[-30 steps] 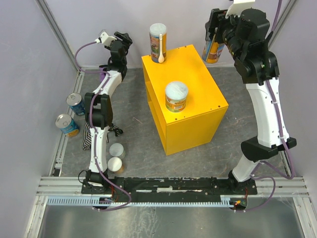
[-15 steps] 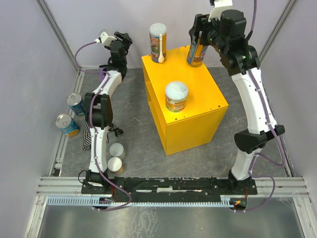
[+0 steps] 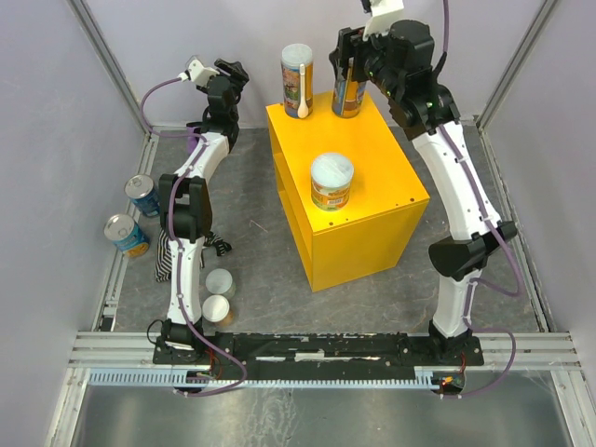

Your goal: Place and organize the canned foods onto the counter

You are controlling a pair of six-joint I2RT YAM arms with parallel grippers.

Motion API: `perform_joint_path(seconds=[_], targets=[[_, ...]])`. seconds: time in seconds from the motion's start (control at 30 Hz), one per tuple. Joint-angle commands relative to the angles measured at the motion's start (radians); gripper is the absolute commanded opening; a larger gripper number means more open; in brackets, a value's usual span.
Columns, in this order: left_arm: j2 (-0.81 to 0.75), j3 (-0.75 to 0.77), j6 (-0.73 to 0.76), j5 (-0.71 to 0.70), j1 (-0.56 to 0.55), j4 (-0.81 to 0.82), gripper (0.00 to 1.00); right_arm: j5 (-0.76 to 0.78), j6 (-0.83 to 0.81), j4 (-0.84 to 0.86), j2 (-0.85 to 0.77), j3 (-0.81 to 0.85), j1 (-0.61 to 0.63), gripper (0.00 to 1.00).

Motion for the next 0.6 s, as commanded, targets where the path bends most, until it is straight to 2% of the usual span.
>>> perform_joint_path(seconds=[0.0,0.1,0.13,0.27,0.3,0.4,0.57], targets=[[-0.017,0.027,-0.03,-0.009,-0.004,0.06,0.68,-0.024,-0.044,0.139,-0.002,0.024,0.035,0.01],[-0.018,0.021,-0.041,-0.002,0.001,0.062,0.68,0.018,-0.079,0.13,-0.011,0.004,0.054,0.02],[-0.017,0.02,-0.044,0.0,0.0,0.064,0.68,0.025,-0.089,0.127,-0.017,-0.004,0.057,0.08],[-0.013,0.018,-0.055,0.011,0.003,0.065,0.69,0.058,-0.107,0.125,-0.032,-0.041,0.068,0.58],[-0.011,0.02,-0.058,0.011,0.002,0.065,0.69,0.066,-0.107,0.126,-0.037,-0.049,0.067,0.64],[-0.01,0.019,-0.065,0.019,0.003,0.066,0.69,0.084,-0.109,0.133,-0.05,-0.065,0.068,0.73],[-0.02,0.01,-0.062,0.021,0.003,0.055,0.7,0.108,-0.11,0.145,-0.079,-0.092,0.067,0.79]])
